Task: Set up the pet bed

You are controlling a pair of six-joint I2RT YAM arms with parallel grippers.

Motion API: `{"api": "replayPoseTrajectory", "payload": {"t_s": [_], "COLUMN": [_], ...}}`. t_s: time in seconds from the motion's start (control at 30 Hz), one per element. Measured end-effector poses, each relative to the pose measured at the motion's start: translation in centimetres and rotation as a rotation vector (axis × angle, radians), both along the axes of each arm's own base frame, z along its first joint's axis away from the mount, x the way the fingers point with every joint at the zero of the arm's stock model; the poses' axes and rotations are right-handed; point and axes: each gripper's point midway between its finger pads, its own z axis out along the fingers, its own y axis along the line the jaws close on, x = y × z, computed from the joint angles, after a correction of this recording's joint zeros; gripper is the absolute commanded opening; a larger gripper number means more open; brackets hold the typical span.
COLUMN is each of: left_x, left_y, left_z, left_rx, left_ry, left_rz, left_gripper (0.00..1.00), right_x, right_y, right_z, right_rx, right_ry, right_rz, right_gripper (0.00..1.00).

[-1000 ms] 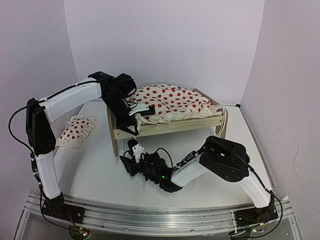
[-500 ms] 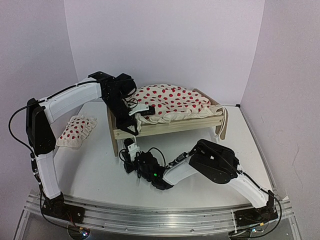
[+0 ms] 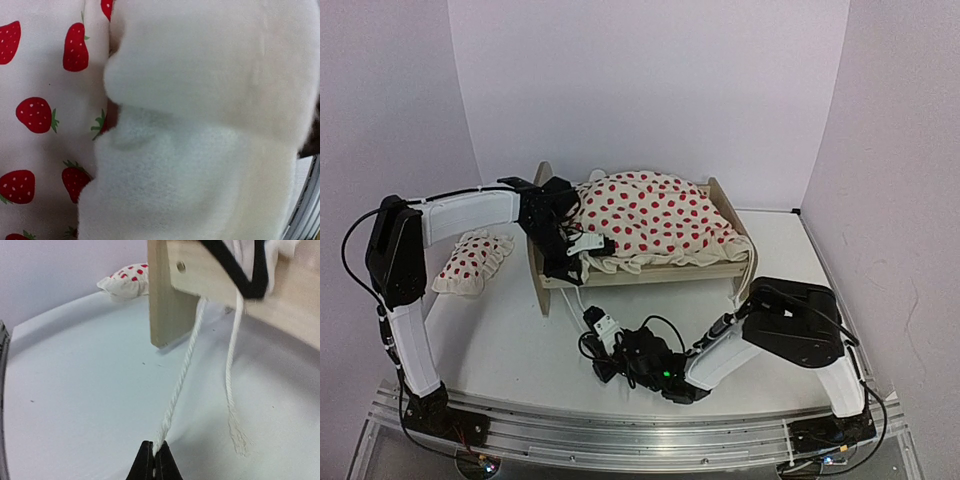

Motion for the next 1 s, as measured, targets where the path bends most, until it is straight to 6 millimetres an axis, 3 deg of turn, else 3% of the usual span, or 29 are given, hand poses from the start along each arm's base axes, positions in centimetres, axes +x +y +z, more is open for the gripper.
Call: {"api": "replayPoseTrajectory", "payload": {"t_s": [0.13, 0.2, 0.27, 0.47, 0.53, 0.63, 0.77, 0.87, 0.93, 1.0], "left_x": [0.0, 0.3, 0.3, 0.4, 0.7, 0.4, -1.4, -3.8, -5.4, -7.0], "left_y": [0.3, 0.3, 0.3, 0.3, 0.4, 0.4, 0.1, 0.0, 0.4, 0.9], "left_z": [-2.6, -2.8, -2.7, -2.2, -0.9, 2.3, 7.0, 9.4, 10.2, 10.5], "left_rx": [0.015, -0.001, -0.015, -0.052, -0.085, -0.159, -0.272, -0.356, -0.397, -0.429], "left_ry": [-0.023, -0.051, -0.068, -0.095, -0.123, -0.173, -0.225, -0.229, -0.222, -0.212], "left_rz": [-0.018, -0.025, -0.033, -0.063, -0.072, -0.105, -0.162, -0.211, -0.236, -0.259], "left_gripper": [0.0, 0.0, 0.06, 0.57, 0.76, 0.89, 0.93, 0.93, 0.89, 0.77], "right_x": [-1.4, -1.4, -1.3, -1.7, -1.9, -2.1, -2.2, -2.1, -2.2, -2.4], "right_y": [0.7, 0.8, 0.7, 1.6, 1.9, 2.2, 2.2, 1.9, 1.8, 1.7], "right_z": [2.5, 2.5, 2.0, 1.8, 1.8, 1.6, 1.3, 1.5, 1.7, 2.1], "right_rx": [0.055, 0.057, 0.045, 0.069, 0.082, 0.086, 0.077, 0.079, 0.074, 0.071], "right_ry": [0.024, 0.046, 0.078, 0.179, 0.219, 0.275, 0.346, 0.401, 0.43, 0.456], "right_rz": [0.047, 0.056, 0.057, 0.064, 0.07, 0.078, 0.081, 0.086, 0.096, 0.11], "right_gripper": [0.0, 0.0, 0.0, 0.0, 0.0, 0.0, 0.0, 0.0, 0.0, 0.0]}}
